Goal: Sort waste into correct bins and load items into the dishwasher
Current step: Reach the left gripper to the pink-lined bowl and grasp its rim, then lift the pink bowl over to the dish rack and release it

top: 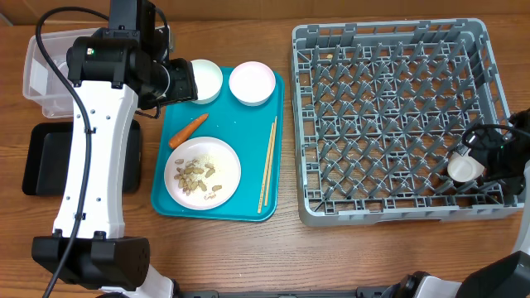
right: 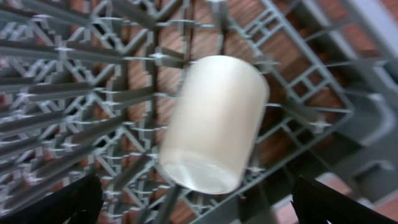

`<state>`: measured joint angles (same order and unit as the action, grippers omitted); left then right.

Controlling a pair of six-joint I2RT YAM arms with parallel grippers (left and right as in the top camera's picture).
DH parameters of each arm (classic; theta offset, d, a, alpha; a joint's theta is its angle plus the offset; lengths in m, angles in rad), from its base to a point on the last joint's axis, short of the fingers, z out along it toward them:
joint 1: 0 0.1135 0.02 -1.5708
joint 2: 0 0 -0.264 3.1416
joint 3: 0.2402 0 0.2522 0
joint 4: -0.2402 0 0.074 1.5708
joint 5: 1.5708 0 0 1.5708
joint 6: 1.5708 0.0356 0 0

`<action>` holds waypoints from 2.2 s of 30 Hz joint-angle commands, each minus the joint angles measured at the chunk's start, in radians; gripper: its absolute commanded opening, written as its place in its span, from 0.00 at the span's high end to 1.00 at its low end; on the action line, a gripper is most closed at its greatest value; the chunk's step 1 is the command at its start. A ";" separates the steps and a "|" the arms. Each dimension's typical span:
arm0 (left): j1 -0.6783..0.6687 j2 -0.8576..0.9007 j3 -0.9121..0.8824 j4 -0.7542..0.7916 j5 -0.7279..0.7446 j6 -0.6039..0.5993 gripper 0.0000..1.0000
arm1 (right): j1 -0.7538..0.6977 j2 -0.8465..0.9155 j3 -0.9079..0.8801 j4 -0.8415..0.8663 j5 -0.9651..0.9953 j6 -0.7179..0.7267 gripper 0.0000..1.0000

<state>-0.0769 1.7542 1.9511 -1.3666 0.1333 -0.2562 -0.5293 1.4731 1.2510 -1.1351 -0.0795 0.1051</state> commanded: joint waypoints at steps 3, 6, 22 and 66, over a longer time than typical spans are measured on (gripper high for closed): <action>-0.002 -0.014 0.009 -0.006 -0.013 -0.006 0.36 | -0.003 -0.003 0.043 0.007 -0.177 -0.001 0.00; -0.002 -0.014 0.009 -0.007 -0.013 -0.005 0.36 | -0.003 -0.005 0.087 -0.028 -0.177 0.001 0.08; -0.128 0.039 0.008 0.187 0.005 0.039 0.34 | 0.196 -0.064 0.099 -0.150 -0.393 -0.159 0.12; -0.333 0.578 0.008 0.520 -0.196 0.197 0.96 | 0.356 -0.114 0.098 -0.172 -0.321 -0.158 0.10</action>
<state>-0.4042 2.3199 1.9511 -0.8433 -0.0498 -0.0647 -0.1761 1.3727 1.3243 -1.3098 -0.4030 -0.0456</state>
